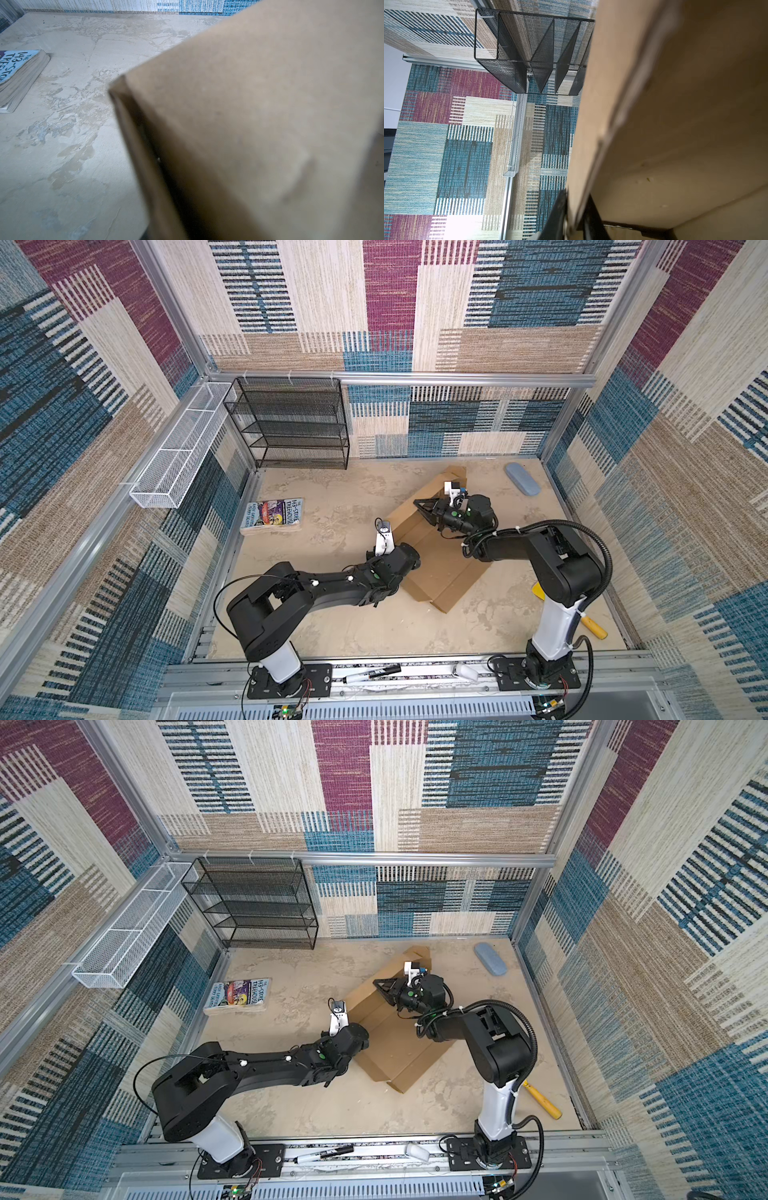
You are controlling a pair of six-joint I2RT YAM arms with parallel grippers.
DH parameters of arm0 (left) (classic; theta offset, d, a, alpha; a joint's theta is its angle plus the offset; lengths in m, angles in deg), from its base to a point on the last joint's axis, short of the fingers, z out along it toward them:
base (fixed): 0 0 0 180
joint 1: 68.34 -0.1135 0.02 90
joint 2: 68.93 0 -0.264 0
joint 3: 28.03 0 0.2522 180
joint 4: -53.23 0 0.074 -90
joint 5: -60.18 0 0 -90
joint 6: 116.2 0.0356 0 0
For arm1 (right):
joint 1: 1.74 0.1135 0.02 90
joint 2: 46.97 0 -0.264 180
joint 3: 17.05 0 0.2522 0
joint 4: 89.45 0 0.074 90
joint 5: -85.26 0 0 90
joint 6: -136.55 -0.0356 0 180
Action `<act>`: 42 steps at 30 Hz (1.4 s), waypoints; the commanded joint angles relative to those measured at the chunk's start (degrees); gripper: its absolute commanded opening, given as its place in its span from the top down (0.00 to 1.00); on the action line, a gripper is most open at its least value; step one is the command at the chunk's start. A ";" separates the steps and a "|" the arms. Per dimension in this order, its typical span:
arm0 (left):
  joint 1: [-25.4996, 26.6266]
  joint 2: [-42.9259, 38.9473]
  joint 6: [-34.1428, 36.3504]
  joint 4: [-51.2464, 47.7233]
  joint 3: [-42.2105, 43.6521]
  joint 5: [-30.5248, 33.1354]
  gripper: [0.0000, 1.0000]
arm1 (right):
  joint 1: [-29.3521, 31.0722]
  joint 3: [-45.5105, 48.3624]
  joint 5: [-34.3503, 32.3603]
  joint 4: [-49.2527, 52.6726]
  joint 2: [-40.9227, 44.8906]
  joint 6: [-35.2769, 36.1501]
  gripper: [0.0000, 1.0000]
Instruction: Fold the paper box
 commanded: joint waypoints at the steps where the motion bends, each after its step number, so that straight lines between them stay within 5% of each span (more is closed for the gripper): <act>1: 0.03 -0.60 1.91 2.32 -0.46 0.94 0.79 | 0.17 0.13 2.02 2.55 1.78 2.11 0.69; 11: -0.84 -1.73 8.40 4.27 0.68 1.72 0.81 | 0.23 1.02 -1.33 16.91 12.37 11.70 0.33; 19: -3.44 -4.36 12.82 6.21 2.69 -0.69 0.83 | 0.89 6.25 -8.18 35.11 27.14 21.64 0.24; 29: -6.27 -5.82 20.71 14.40 6.06 -1.77 1.00 | 1.65 1.63 -13.54 52.71 38.26 35.48 0.30; 42: -7.44 -1.47 20.78 16.20 4.90 0.55 1.00 | 3.96 -13.07 -15.99 44.02 18.88 39.60 0.49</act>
